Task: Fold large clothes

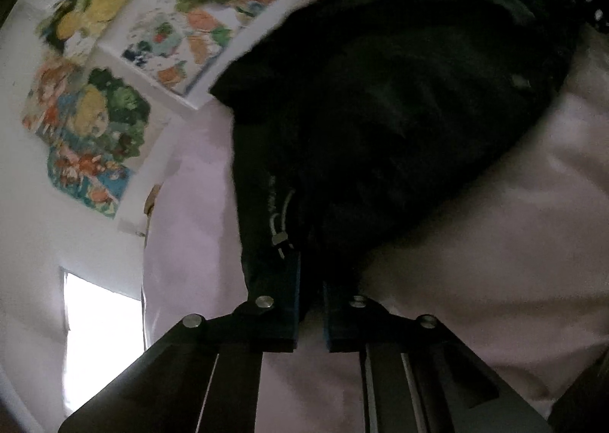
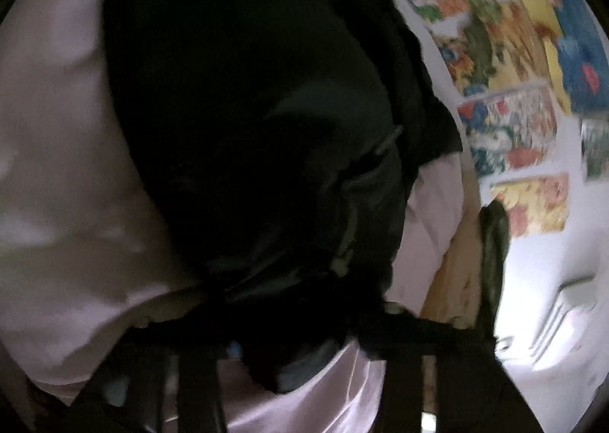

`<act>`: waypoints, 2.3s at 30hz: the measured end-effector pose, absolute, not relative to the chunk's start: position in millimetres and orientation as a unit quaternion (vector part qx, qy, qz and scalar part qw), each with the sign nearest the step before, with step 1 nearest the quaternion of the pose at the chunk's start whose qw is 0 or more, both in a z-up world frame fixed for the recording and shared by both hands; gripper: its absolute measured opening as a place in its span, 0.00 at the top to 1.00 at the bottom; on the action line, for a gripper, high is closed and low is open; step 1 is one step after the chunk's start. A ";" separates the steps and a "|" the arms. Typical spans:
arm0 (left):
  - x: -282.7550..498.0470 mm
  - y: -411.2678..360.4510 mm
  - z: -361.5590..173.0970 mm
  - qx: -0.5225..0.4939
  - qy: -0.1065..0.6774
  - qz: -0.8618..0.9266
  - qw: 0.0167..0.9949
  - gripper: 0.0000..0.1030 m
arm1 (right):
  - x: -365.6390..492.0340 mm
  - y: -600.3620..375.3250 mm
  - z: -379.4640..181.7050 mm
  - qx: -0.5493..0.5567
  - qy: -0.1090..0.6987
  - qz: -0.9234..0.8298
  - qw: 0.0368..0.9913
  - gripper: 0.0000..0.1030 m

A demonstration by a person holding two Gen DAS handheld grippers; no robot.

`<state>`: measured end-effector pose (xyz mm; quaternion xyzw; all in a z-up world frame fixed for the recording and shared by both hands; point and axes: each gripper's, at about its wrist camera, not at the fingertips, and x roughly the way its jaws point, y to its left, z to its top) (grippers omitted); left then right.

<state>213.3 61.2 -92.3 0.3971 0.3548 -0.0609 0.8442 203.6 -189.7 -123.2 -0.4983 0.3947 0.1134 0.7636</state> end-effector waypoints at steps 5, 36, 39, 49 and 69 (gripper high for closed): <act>212.2 56.3 -33.2 0.340 0.318 -0.036 0.884 0.94 | 212.7 -200.2 -60.9 -0.401 0.387 0.110 0.823 0.84; 168.6 18.5 128.4 0.287 0.189 -0.031 0.939 0.96 | 179.9 -231.9 109.1 -0.221 0.271 0.075 0.934 0.88; 199.6 20.7 136.0 0.272 0.185 -0.013 0.944 0.96 | 206.5 -234.9 117.0 -0.193 0.268 0.067 0.941 0.88; 304.8 22.4 143.8 0.265 0.189 0.051 0.944 0.96 | 313.1 -227.3 123.2 -0.179 0.251 0.041 0.950 0.88; 474.8 88.9 56.8 0.080 0.285 0.028 0.955 1.00 | 467.3 -240.5 28.1 -0.189 0.302 0.046 0.933 0.88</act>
